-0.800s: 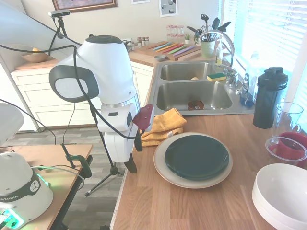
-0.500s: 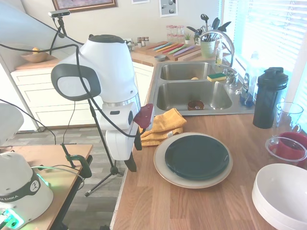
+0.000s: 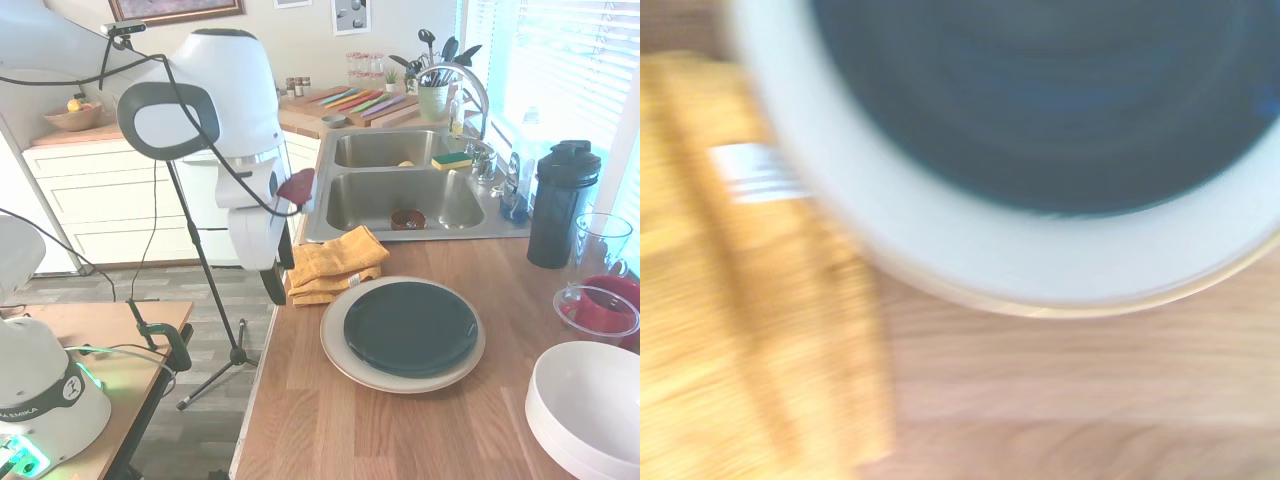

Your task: Wipe the blue plate in counterclockwise motion

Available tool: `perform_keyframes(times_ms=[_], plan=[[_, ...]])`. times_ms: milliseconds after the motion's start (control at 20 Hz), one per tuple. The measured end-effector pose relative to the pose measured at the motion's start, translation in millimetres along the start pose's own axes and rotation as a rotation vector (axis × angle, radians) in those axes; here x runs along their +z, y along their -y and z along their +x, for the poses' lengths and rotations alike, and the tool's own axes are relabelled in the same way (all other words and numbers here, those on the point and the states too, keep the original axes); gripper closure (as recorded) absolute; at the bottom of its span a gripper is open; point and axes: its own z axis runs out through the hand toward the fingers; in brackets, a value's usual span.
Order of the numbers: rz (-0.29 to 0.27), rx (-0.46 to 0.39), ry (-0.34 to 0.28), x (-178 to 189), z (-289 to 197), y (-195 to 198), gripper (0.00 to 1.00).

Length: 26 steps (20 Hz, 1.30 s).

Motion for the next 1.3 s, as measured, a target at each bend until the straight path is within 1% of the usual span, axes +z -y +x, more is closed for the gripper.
perform_keyframes(times_ms=[200,650,900,1050,1300], plan=[[0.014,-0.028,-0.027,-18.2,-35.9,14.6,0.0],[0.014,-0.118,-0.083,-32.2,-88.5,40.7,0.0],[0.007,-0.183,-0.124,-33.8,-115.8,52.3,0.0],[-0.008,-0.226,-0.15,-29.3,-132.3,60.0,0.0],[-0.037,-0.286,-0.166,-14.4,-159.0,72.7,0.0]])
